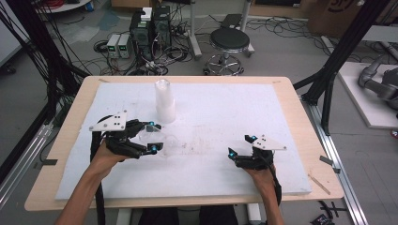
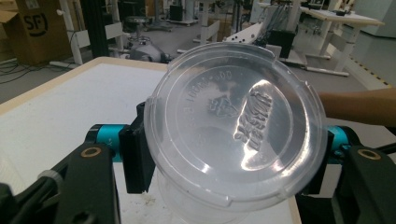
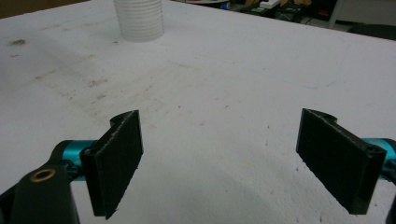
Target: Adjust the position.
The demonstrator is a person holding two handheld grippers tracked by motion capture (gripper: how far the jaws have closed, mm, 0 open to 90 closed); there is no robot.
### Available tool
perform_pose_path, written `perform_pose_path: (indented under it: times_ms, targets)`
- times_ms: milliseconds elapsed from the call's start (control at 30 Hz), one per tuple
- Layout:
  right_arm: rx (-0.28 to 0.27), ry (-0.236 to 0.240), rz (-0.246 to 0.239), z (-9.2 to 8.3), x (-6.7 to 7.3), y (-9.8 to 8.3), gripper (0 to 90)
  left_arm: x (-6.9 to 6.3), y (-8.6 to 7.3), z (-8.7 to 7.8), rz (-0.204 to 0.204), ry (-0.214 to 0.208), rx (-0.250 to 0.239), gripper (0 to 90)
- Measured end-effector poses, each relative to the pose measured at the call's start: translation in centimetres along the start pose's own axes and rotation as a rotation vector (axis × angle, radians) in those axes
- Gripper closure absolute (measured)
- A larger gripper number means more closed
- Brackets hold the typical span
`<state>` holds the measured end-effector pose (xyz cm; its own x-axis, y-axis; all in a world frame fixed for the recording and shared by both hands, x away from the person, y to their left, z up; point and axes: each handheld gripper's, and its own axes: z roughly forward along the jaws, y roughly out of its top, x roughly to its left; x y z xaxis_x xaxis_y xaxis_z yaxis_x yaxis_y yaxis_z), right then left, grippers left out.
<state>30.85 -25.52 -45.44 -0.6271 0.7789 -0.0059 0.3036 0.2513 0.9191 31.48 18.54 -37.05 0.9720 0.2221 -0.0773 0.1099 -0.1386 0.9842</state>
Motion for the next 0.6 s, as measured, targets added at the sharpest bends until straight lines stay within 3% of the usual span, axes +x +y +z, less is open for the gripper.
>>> perform_pose_path:
  times_ms: [67, 100, 167, 333, 467, 600]
  targets:
    - [0.002, 0.011, 0.004, 0.0, 0.0, 0.0, 14.7, 0.0, 0.0, 0.0, -0.003, 0.001, -0.005, 36.1]
    - [0.005, 0.046, 0.004, -0.1, -0.3, 0.1, 15.7, 0.0, 0.1, 0.0, -0.003, -0.001, -0.009, 36.1]
    - [0.017, 0.072, 0.007, -0.3, -0.3, 0.5, 16.1, 0.0, 0.1, 0.0, -0.002, -0.005, -0.008, 36.1]
    - [-0.067, 0.187, -0.035, -1.6, 0.3, 2.6, 16.1, -0.1, 0.1, 0.2, -0.005, -0.021, -0.010, 36.1]
    - [-0.108, 0.316, -0.073, -2.5, 1.1, 4.9, 16.0, -0.3, 0.1, 0.4, -0.006, -0.026, -0.019, 36.1]
    - [-0.130, 0.395, -0.115, -2.8, 1.9, 6.6, 16.0, -0.7, 0.4, 0.4, -0.016, -0.036, -0.050, 36.1]
